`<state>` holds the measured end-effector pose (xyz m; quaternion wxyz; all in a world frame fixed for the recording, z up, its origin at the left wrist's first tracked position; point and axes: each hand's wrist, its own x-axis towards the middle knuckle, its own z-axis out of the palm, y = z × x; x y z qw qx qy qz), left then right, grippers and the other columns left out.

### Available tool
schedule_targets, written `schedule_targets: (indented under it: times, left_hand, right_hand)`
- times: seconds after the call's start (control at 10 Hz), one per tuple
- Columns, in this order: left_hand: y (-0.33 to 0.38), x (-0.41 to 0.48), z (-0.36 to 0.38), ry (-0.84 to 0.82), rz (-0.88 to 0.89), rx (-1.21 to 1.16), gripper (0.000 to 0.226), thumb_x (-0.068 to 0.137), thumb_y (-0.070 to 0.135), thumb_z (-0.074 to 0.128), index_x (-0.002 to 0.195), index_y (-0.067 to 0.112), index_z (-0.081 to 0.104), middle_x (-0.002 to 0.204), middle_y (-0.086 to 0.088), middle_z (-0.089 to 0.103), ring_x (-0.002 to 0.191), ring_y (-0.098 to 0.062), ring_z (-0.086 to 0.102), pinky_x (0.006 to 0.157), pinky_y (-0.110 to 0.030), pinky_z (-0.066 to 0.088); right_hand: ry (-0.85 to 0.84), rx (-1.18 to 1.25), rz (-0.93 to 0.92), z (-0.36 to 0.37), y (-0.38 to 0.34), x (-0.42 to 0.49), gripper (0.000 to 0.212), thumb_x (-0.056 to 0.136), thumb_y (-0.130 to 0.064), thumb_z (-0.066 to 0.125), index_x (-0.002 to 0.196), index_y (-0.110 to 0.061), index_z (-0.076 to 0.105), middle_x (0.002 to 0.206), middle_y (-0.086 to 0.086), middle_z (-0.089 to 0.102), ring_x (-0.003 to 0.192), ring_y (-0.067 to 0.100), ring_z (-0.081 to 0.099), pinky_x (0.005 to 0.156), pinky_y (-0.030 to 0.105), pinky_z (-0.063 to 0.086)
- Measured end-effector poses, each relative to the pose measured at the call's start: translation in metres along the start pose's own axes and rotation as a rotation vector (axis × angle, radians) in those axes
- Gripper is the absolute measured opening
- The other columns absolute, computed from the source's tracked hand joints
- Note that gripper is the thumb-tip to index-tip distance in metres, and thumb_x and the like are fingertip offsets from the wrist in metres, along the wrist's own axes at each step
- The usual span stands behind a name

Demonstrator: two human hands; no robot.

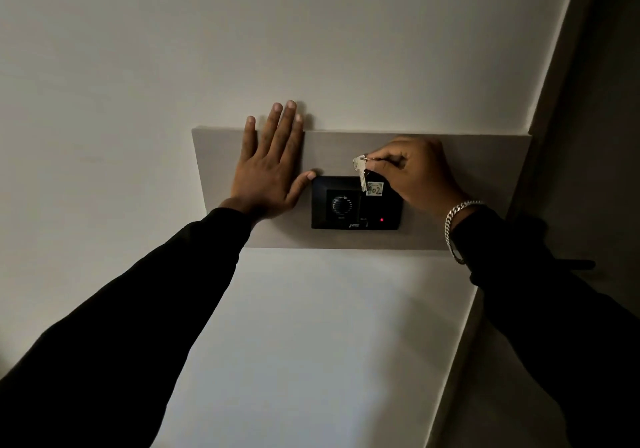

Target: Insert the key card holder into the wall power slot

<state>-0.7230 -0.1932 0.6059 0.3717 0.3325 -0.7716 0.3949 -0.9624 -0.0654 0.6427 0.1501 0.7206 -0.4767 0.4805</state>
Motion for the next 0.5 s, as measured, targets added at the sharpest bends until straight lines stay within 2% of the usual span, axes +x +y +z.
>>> schedule_targets:
  times: [0.1, 0.2, 0.3, 0.4, 0.5]
  left_hand:
    - [0.001, 0.000, -0.007, -0.027, 0.000, -0.002, 0.084, 0.099, 0.061, 0.024, 0.158, 0.005, 0.005, 0.168, -0.018, 0.008, 0.157, -0.032, 0.001, 0.126, -0.058, 0.005]
    - [-0.001, 0.000, -0.014, -0.051, 0.014, -0.020, 0.081, 0.100, 0.058, 0.026, 0.158, 0.004, 0.009, 0.168, -0.018, 0.011, 0.157, -0.032, 0.004, 0.126, -0.057, 0.007]
    - [-0.008, 0.001, -0.029, -0.113, 0.044, -0.103, 0.078, 0.100, 0.055, 0.026, 0.158, 0.004, 0.014, 0.168, -0.016, 0.014, 0.157, -0.030, 0.007, 0.127, -0.054, 0.009]
    - [-0.031, -0.003, -0.049, -0.188, 0.033, -0.159, 0.078, 0.099, 0.055, 0.026, 0.158, 0.005, 0.016, 0.168, -0.014, 0.015, 0.157, -0.030, 0.007, 0.128, -0.050, 0.009]
    - [-0.056, -0.011, -0.073, -0.208, -0.054, -0.171, 0.076, 0.100, 0.052, 0.030, 0.157, 0.004, 0.017, 0.168, -0.014, 0.013, 0.157, -0.029, 0.005, 0.129, -0.048, 0.008]
  right_hand:
    - [0.015, -0.005, 0.014, 0.000, -0.002, -0.002, 0.015, 0.080, -0.022, 0.074, 0.088, -0.010, 0.078, 0.076, 0.004, 0.074, 0.062, 0.012, 0.062, 0.063, 0.018, 0.048]
    - [0.049, -0.019, 0.005, 0.000, -0.002, -0.007, 0.019, 0.077, -0.018, 0.074, 0.094, -0.011, 0.076, 0.065, 0.006, 0.067, 0.055, 0.014, 0.057, 0.061, 0.022, 0.047]
    - [0.057, -0.047, 0.002, 0.001, -0.010, -0.012, 0.029, 0.076, -0.010, 0.069, 0.105, -0.013, 0.072, 0.067, 0.006, 0.062, 0.052, 0.016, 0.054, 0.061, 0.023, 0.048]
    - [0.134, -0.075, -0.043, -0.002, -0.029, -0.009, 0.040, 0.073, -0.006, 0.065, 0.111, -0.014, 0.068, 0.089, -0.006, 0.058, 0.059, 0.009, 0.049, 0.063, 0.018, 0.045]
    - [0.293, -0.060, -0.136, -0.015, -0.062, -0.008, 0.039, 0.072, -0.007, 0.061, 0.110, -0.013, 0.067, 0.097, -0.004, 0.059, 0.068, 0.012, 0.052, 0.062, 0.025, 0.047]
